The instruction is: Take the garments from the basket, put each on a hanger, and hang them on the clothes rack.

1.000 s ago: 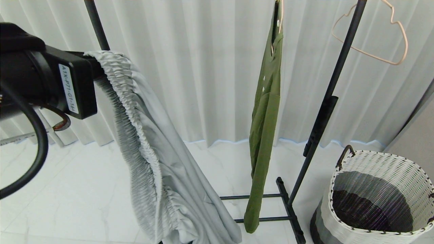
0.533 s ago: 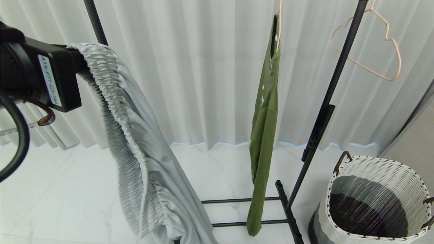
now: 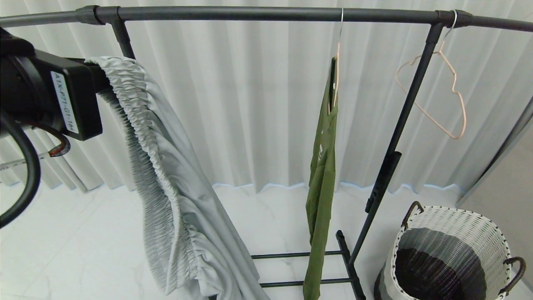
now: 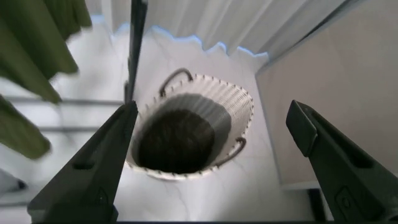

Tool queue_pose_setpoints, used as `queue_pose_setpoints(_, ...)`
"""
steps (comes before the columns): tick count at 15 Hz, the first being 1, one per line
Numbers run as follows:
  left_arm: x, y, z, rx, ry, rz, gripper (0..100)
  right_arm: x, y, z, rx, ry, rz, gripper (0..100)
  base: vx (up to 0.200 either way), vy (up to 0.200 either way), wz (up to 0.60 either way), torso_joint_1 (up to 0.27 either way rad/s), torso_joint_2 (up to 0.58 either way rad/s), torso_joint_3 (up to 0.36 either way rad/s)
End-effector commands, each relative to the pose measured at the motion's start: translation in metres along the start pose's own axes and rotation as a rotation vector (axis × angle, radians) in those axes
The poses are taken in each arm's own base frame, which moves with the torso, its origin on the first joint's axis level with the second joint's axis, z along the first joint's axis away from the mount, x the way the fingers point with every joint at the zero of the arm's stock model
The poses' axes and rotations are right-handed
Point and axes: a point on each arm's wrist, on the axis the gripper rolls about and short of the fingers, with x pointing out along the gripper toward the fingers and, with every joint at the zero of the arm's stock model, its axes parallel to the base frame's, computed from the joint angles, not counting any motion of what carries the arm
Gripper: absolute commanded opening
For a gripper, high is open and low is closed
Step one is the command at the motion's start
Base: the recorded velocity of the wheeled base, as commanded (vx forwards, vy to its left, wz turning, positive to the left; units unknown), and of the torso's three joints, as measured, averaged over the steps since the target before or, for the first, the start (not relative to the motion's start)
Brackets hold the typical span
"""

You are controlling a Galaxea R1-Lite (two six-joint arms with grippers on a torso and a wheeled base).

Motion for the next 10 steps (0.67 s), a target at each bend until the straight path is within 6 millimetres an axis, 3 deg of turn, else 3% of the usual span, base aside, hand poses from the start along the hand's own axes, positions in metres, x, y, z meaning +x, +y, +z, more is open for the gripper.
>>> queue_pose_setpoints(1, 0.001, 0.0, 0.0, 0.0, 0.002, 0.0, 0, 0.008, 0.002, 0.001, 0.018, 0.017, 0.003, 100, 0.0, 0.0, 0.0, 0.203, -0.48, -0.276)
queue_pose_setpoints(10, 0.002, -0.003, -0.005, 0.007, 0.016, -0.005, 0, 0.024, 0.006, 0.007, 0.034, 0.003, 0.052, 100, 0.0, 0.0, 0.0, 0.222, -0.5, -0.277)
